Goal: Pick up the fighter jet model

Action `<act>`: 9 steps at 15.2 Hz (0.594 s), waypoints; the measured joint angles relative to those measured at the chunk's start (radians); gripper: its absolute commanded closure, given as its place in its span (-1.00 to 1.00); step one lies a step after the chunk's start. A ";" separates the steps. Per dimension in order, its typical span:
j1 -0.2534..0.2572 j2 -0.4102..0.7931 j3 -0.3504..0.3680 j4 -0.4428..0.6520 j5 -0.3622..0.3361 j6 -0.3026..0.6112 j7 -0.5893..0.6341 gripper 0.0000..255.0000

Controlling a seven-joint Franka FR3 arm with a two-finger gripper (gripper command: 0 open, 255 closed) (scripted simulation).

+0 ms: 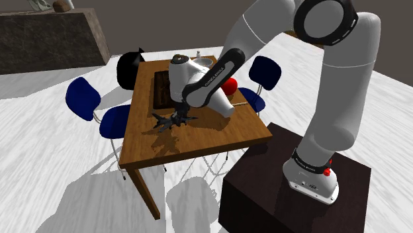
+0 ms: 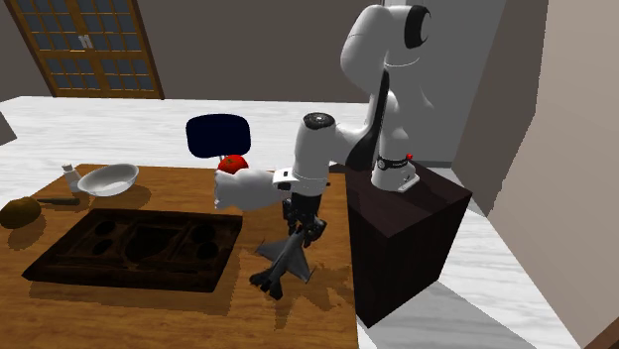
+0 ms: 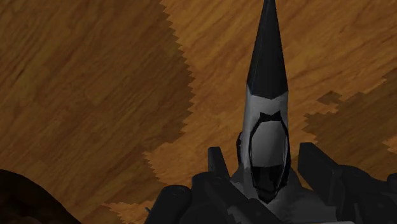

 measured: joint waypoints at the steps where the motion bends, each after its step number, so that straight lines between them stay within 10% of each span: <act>1: -0.002 -0.011 0.003 0.000 0.006 -0.011 -0.005 1.00; 9: -0.013 -0.078 0.019 0.022 0.050 -0.095 -0.041 1.00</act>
